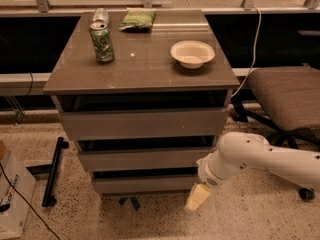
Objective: Open bottom drawer
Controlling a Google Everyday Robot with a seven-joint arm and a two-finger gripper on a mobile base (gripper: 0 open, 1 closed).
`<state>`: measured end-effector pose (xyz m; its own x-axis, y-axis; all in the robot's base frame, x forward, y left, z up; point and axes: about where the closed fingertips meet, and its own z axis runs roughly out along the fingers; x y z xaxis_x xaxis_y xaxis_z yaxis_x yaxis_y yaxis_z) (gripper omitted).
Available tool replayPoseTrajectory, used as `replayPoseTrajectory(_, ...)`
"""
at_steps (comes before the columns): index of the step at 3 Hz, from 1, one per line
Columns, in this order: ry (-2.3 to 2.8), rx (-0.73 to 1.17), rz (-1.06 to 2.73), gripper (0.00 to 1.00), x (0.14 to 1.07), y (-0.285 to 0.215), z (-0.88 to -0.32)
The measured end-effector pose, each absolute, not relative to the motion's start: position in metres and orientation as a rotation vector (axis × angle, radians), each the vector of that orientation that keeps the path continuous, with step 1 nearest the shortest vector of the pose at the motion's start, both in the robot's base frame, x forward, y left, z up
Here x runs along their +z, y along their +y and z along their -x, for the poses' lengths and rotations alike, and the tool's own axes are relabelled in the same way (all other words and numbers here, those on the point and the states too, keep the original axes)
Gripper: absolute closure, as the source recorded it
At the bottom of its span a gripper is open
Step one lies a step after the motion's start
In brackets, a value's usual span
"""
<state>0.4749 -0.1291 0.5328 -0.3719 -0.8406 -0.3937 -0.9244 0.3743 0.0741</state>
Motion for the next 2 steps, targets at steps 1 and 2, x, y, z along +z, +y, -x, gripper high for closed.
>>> replayPoseTrajectory(1,2.336,0.445,1.552,0.00,0.504,-0.121,-0.483)
replayPoseTrajectory(2,2.280,0.495,1.542,0.00,0.463,-0.109,-0.501)
